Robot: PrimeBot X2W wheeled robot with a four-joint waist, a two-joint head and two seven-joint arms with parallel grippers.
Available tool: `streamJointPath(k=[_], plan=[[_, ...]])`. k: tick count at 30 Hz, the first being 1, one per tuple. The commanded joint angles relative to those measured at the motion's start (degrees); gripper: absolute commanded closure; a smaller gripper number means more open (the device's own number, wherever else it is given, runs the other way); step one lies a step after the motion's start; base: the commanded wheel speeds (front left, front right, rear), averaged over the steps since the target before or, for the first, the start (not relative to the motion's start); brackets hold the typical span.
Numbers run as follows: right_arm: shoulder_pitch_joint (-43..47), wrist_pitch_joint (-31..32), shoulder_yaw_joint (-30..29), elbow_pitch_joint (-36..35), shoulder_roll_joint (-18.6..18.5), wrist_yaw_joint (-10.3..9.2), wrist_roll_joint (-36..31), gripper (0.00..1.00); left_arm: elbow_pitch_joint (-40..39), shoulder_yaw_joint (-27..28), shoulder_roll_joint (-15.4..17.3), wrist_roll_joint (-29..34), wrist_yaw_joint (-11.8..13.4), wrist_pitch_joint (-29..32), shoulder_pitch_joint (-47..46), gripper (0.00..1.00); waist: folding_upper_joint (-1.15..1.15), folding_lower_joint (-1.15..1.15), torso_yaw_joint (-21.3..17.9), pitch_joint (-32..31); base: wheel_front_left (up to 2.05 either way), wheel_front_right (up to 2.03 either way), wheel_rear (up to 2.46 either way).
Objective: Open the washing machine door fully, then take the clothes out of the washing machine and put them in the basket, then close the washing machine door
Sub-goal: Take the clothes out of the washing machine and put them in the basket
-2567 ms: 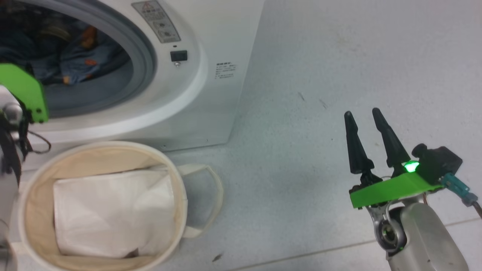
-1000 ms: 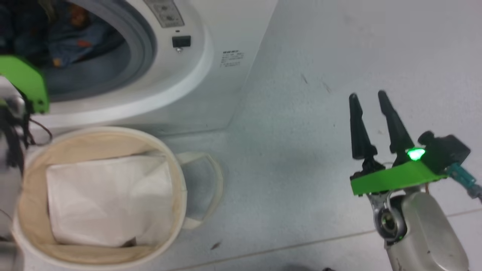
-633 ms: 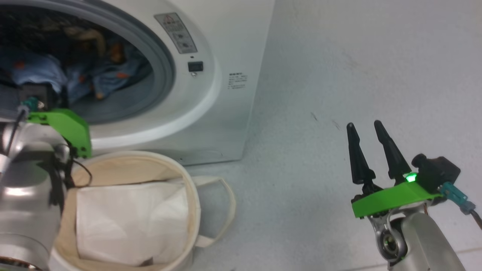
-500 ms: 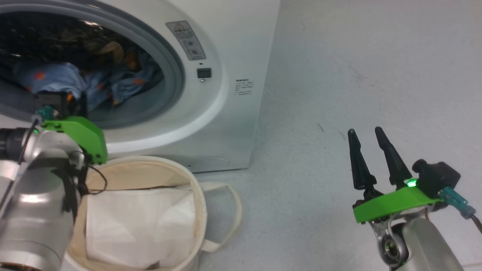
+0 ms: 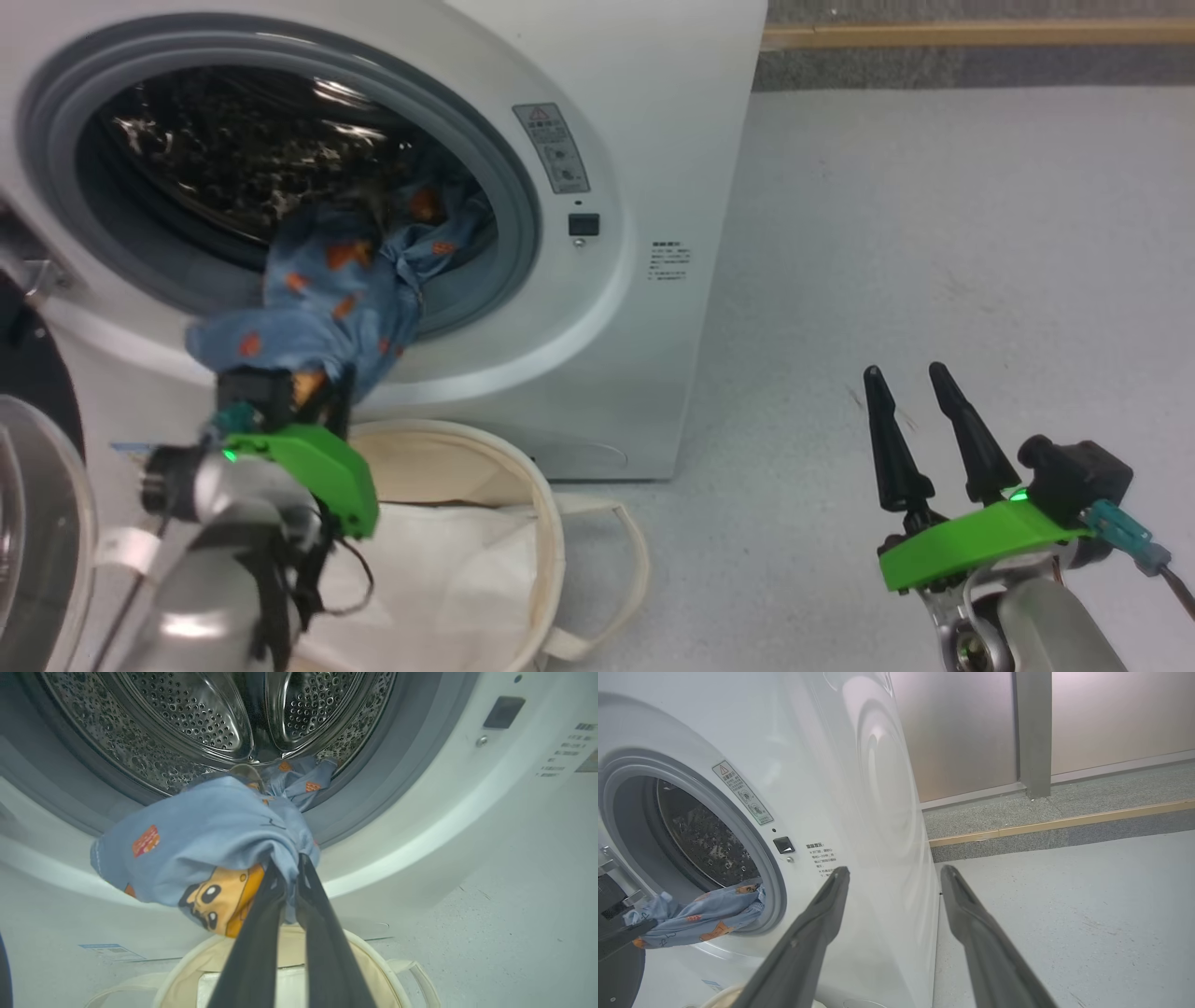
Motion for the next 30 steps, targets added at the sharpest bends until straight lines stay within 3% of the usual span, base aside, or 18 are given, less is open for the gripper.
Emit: streamJointPath(k=[1, 17, 22, 30], plan=[[0.13, -0.7, 1.07, -1.4, -0.57, 0.06, 0.39, 0.0, -3.17, 0.75, 1.02, -0.34, -0.12, 0.64, 0.37, 1.0, 0.0, 0.0, 1.02, -1.35, 0.0, 0.0, 0.0], [0.15, -0.7, 1.35, -1.44, -1.43, 0.06, 0.39, 0.0, -21.72, -0.04, 3.22, -4.08, 4.43, 14.54, 19.26, 1.0, 0.0, 0.0, 1.52, -1.16, 0.0, 0.0, 0.0], [-0.81, -0.7, 1.49, -1.78, -1.77, 0.06, 0.34, 0.0, -20.05, 1.73, 2.77, -6.65, 4.42, 14.75, 19.27, 1.0, 0.0, 0.0, 0.87, 0.26, 0.0, 0.0, 0.0], [-2.21, -0.7, 1.66, -2.53, -2.08, 0.06, 0.27, 0.0, -10.19, 2.81, 1.69, -7.84, 2.98, 11.12, 14.74, 1.0, 0.0, 0.0, -0.6, 3.54, 0.0, 0.0, 0.0]])
